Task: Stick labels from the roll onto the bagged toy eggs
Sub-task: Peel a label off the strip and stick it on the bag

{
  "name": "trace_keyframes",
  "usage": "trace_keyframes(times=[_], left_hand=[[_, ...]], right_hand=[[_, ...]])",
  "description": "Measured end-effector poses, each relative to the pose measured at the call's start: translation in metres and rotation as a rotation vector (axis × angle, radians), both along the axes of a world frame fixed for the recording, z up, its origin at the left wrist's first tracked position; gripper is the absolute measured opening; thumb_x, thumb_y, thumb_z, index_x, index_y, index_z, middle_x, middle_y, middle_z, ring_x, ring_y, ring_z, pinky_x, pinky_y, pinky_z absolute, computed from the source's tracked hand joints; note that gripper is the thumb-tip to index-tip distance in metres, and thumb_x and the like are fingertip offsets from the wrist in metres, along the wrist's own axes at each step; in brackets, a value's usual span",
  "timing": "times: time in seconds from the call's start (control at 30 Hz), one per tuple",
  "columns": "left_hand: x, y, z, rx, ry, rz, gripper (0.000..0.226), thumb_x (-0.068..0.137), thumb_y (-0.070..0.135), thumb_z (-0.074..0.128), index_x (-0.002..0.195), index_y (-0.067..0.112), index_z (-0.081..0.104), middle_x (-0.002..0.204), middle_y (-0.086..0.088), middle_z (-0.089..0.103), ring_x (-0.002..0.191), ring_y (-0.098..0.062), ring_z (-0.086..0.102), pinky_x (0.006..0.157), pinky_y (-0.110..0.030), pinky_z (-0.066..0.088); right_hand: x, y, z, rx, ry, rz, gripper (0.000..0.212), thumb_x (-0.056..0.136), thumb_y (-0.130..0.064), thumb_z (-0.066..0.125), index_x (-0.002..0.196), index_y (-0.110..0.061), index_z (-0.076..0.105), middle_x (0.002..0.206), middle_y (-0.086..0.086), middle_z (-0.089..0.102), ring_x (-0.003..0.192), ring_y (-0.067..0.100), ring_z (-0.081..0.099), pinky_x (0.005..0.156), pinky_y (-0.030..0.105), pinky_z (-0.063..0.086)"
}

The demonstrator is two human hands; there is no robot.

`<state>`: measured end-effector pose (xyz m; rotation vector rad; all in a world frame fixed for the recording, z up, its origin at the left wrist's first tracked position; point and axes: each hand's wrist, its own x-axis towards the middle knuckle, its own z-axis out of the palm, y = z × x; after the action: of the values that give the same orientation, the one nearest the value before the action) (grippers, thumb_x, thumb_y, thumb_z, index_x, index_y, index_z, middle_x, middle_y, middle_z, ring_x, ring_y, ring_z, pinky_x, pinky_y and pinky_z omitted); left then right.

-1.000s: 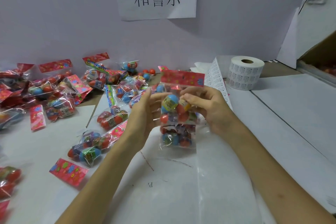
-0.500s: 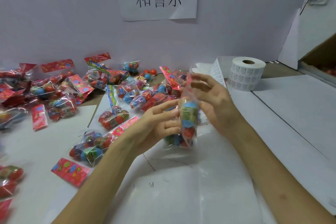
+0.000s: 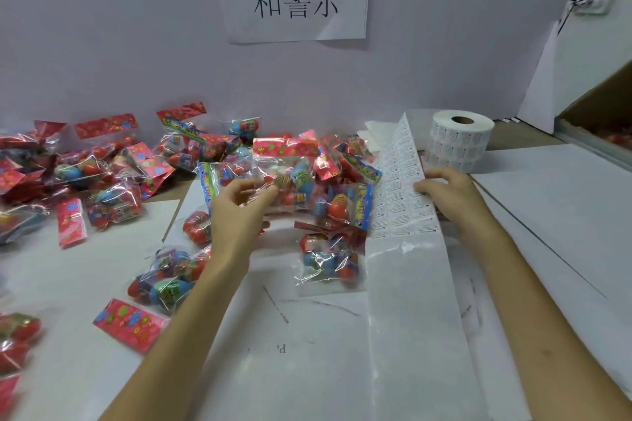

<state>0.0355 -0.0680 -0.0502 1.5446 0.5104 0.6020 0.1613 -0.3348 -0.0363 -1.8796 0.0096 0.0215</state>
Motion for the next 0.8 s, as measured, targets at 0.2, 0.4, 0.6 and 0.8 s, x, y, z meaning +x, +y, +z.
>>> trace_keyframes(times=[0.2,0.4,0.6,0.8], left_hand=[[0.0,0.003,-0.006,0.321,0.156,0.144,0.051,0.094,0.031,0.072,0.137,0.024,0.044,0.104,0.003,0.062,0.087,-0.015,0.063,0.081,-0.05,0.062],[-0.002,-0.008,-0.006,0.807,0.08,0.31,0.053,0.089,0.023,0.077,0.134,0.011,0.053,0.129,-0.007,0.054,0.118,-0.02,0.049,0.104,-0.027,0.039],[-0.012,-0.057,0.011,0.125,-0.084,-0.409,0.06,0.089,0.061,0.067,0.078,0.003,0.072,0.072,-0.01,0.075,0.046,-0.016,0.062,0.041,-0.025,0.048],[-0.014,-0.072,0.003,-0.128,0.099,-0.709,0.032,0.087,0.043,0.076,0.103,0.015,0.08,0.104,-0.008,0.078,0.092,-0.027,0.075,0.07,-0.034,0.06]], right_hand=[[-0.01,0.003,0.013,0.198,-0.205,0.023,0.034,0.087,-0.003,0.065,0.104,-0.033,0.066,0.085,-0.012,0.075,0.079,0.005,0.07,0.072,0.027,0.059],[-0.018,0.002,0.023,0.507,-0.152,0.106,0.039,0.092,-0.002,0.062,0.128,-0.02,0.063,0.107,0.011,0.073,0.091,0.031,0.069,0.08,0.044,0.052],[-0.022,0.007,0.023,0.623,-0.157,0.143,0.034,0.093,-0.001,0.061,0.122,-0.018,0.064,0.113,0.015,0.073,0.094,0.032,0.066,0.083,0.046,0.048],[-0.02,0.016,0.018,0.523,-0.229,0.161,0.033,0.089,0.006,0.063,0.112,-0.018,0.067,0.101,0.003,0.075,0.091,0.018,0.07,0.077,0.035,0.056]])
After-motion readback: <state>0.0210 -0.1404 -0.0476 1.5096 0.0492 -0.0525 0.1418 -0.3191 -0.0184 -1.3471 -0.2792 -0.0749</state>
